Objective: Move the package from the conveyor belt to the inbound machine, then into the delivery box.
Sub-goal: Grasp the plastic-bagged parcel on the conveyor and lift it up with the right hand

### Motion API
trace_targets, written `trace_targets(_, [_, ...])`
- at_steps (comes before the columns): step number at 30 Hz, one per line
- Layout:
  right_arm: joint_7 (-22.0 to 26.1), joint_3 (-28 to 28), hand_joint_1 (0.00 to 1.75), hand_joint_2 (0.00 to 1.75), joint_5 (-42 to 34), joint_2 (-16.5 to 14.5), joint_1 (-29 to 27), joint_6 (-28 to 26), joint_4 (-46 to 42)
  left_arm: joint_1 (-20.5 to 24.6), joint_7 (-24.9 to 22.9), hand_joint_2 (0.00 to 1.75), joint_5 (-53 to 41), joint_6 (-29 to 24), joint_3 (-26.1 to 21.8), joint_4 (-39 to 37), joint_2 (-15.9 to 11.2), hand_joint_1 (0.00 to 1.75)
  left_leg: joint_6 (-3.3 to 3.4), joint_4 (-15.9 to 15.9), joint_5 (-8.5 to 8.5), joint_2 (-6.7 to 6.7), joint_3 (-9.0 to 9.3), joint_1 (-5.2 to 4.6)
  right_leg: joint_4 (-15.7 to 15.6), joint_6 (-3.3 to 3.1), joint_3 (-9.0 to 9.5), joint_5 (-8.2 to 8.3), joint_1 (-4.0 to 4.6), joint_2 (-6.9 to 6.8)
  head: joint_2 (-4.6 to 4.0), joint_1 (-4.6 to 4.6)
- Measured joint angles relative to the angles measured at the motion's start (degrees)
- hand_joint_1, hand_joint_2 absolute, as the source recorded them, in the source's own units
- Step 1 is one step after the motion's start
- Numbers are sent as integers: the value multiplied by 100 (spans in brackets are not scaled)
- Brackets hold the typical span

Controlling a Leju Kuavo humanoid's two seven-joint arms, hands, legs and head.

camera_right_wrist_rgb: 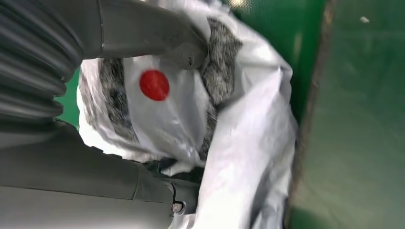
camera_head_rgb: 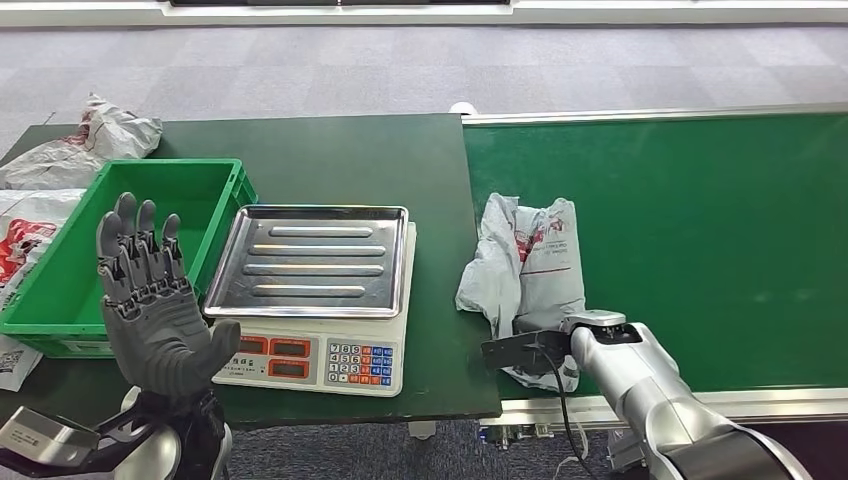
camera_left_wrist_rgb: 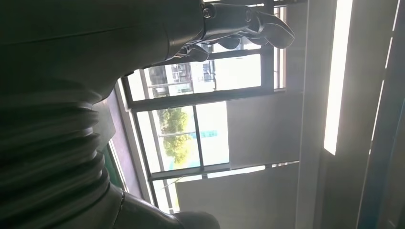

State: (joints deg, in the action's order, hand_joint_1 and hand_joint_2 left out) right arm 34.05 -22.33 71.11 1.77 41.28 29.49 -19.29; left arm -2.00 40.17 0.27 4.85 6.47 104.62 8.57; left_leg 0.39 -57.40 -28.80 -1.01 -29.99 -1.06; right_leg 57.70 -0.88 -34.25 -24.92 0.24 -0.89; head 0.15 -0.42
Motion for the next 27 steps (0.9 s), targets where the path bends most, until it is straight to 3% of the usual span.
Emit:
trace_targets(10, [-10, -138, 175, 175, -331, 89, -135, -268, -132, 143, 0, 175, 61, 1, 32, -142, 0, 0, 0, 0, 0, 0, 3, -2, 0, 0, 3, 0, 0, -2, 0, -1])
trace_targets(17, [-202, -227, 175, 175, -786, 138, -319, -1064, -385, 192, 0, 175, 63, -64, 77, -194, -1, 0, 0, 0, 0, 0, -4, -2, 0, 0, 1, 1, -2, 0, 0, 0])
trace_targets(23, [-476, -228, 175, 175, -1521, 293, -357, -1899, -1286, 122, 0, 175, 34, -107, 81, -122, -11, 0, 0, 0, 0, -4, -9, -2, 0, 1, -8, 4, -3, 3, 0, -1])
trace_targets(27, [-927, -227, 175, 175, -1822, 483, -394, -2388, -2264, 56, 0, 175, 3, -92, 81, -74, -22, 0, 0, 0, 0, -4, -9, -2, 0, 1, -8, 4, -2, 3, 0, -1])
